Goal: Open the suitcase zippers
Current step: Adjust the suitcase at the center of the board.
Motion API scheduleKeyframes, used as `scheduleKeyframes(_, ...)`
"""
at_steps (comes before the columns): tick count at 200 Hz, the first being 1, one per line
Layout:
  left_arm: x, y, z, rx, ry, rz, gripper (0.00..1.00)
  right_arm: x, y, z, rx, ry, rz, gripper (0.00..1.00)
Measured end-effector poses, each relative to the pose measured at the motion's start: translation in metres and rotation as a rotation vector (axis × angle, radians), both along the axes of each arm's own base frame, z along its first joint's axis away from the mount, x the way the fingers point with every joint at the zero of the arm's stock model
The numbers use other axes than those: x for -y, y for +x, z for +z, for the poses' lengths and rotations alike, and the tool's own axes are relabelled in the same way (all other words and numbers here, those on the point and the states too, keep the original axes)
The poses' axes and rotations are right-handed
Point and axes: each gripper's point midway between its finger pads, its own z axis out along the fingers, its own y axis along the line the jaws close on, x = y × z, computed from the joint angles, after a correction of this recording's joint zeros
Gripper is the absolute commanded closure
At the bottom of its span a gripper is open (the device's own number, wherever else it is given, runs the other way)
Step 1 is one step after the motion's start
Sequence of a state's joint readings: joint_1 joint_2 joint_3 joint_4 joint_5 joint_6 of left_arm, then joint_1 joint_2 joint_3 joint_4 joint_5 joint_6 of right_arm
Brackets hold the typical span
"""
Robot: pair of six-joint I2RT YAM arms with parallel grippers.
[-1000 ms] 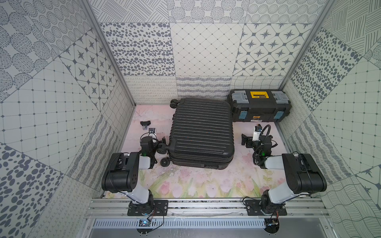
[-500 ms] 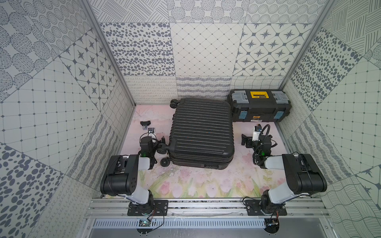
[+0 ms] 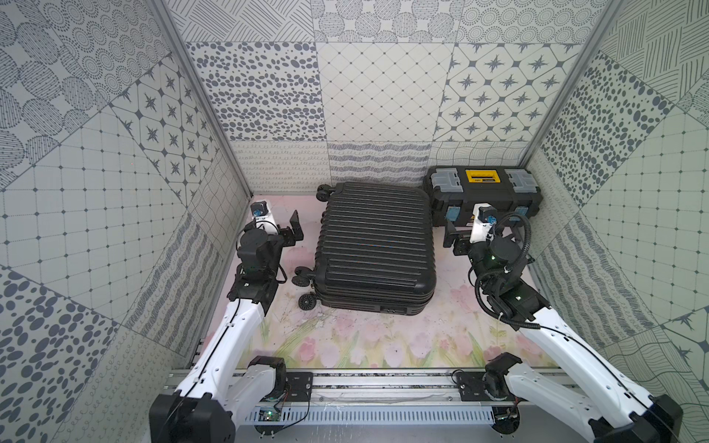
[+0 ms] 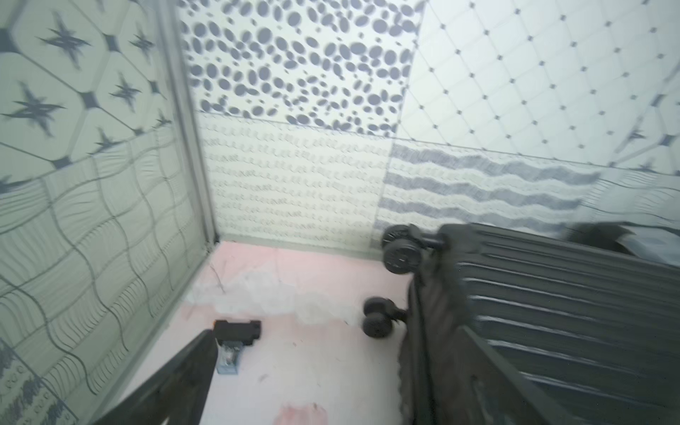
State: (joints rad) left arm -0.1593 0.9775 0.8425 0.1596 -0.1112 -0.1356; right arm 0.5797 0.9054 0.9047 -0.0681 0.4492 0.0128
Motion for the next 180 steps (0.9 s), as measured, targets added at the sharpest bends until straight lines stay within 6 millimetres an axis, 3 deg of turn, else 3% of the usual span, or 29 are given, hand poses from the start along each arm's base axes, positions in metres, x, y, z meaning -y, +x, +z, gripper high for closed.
scheduleKeyframes(12,0.016,-0.004,0.019,-0.034,-0.029,-0.045,0.01,-0.016,-0.013,0.019,-0.047,0.013,0.063,0.01)
scheduleKeyframes(23,0.024,-0.007,0.031,-0.078,-0.054,-0.066,0.01,-0.015,-0.023,0.033,-0.09,0.049,0.082,0.01)
scheduleKeyframes(40,0.029,-0.011,0.025,-0.172,-0.095,-0.076,0.01,-0.009,-0.037,0.04,-0.146,0.139,0.123,0.01)
scheduleKeyframes(62,0.031,-0.018,-0.002,-0.336,-0.146,-0.086,0.01,-0.006,-0.046,0.016,-0.33,0.204,0.158,0.01)
scheduleKeyframes(77,0.037,-0.025,-0.021,-0.431,-0.177,-0.11,0.01,-0.018,-0.048,-0.006,-0.461,0.23,0.201,0.01)
scheduleKeyframes(106,0.048,-0.04,-0.066,-0.605,-0.222,-0.158,0.01,-0.051,-0.08,-0.088,-0.769,0.277,0.337,0.01)
scheduleKeyframes(123,0.055,-0.05,-0.093,-0.703,-0.248,-0.189,0.02,-0.062,-0.101,-0.122,-0.92,0.324,0.382,0.01)
scheduleKeyframes(146,0.068,-0.06,-0.122,-0.811,-0.297,-0.238,0.06,-0.074,-0.114,-0.146,-1.04,0.368,0.401,0.04)
scheduleKeyframes(180,0.09,-0.061,-0.129,-0.84,-0.373,-0.338,0.09,-0.083,-0.112,-0.166,-1.131,0.417,0.378,0.11)
